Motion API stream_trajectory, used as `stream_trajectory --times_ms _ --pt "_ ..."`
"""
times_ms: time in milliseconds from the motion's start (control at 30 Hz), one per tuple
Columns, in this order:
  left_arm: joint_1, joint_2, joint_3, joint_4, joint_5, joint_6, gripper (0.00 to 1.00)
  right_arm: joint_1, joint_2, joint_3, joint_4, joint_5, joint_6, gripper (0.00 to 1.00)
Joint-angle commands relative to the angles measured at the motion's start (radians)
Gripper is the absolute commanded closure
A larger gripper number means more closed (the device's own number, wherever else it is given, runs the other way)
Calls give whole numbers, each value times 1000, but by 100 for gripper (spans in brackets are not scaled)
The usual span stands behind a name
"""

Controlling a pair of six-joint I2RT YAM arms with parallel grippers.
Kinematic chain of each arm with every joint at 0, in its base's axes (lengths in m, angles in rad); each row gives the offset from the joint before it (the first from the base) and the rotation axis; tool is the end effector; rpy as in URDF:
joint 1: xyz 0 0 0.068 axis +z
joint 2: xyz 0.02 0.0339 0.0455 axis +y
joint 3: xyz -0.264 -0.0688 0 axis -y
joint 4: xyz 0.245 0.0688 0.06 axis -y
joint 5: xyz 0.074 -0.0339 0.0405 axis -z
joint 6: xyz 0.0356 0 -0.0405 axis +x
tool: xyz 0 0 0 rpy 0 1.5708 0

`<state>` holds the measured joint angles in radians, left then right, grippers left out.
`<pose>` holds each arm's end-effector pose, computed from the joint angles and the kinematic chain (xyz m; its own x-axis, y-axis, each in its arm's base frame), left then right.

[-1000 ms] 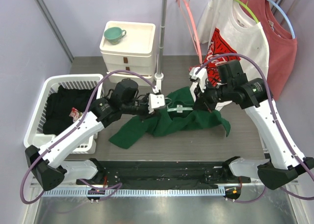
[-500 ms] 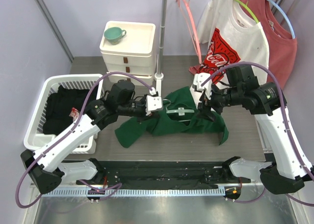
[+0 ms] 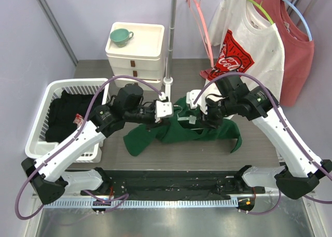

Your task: Place the t-shirt on the hanger

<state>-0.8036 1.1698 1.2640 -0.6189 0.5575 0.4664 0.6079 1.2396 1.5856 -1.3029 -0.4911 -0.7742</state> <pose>0.1568 -0.1897 0.3871 0.1070 0.4387 -0.8922 0.9859 0.0695 0.1525 0.1587 0.1309 0.4165 0.0283 -0.7314 -0.6814 -0.9886 0.0802 -0.1271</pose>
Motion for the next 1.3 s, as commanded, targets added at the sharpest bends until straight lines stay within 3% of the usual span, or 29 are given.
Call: stream_trajectory --times_ms 0,67,100,167,300,400,500,633,667,767,833,967,1100,1267 --pt "-8 5 66 50 51 -61 100 41 1 21 108 -20 79 69" --pt "-8 -7 60 42 44 -61 100 41 -5 14 113 -20 96 93" --pt "-8 -13 55 41 19 -72 99 39 -9 13 120 14 108 99" --pt "-3 -25 37 24 -1 -83 95 39 -32 4 126 48 115 99" --pt "38 -94 -17 -48 -56 -91 57 43 -100 -10 145 115 144 99" --pt "124 -125 -51 -131 -71 -86 56 41 -156 -18 143 144 168 99" --pt "220 -121 -43 -275 -21 -31 63 41 -193 -38 142 152 188 99" --pt "302 -145 -52 -337 -8 6 64 41 -247 -47 137 163 239 99" --pt "305 -154 -51 -325 -2 -5 61 41 -256 -49 137 169 249 99" --pt "305 -182 -32 -292 15 -31 37 39 -285 -38 113 216 312 99" --pt "305 -183 -12 -282 15 -40 30 39 -320 -32 71 252 357 99" --pt "305 -161 21 -272 -4 -48 4 -29 -379 -32 -10 399 372 99" --pt "305 -127 51 -239 16 -60 0 -115 -414 -107 -49 671 418 99" --pt "304 -72 86 -209 73 -81 0 -212 -437 -214 4 859 472 99"
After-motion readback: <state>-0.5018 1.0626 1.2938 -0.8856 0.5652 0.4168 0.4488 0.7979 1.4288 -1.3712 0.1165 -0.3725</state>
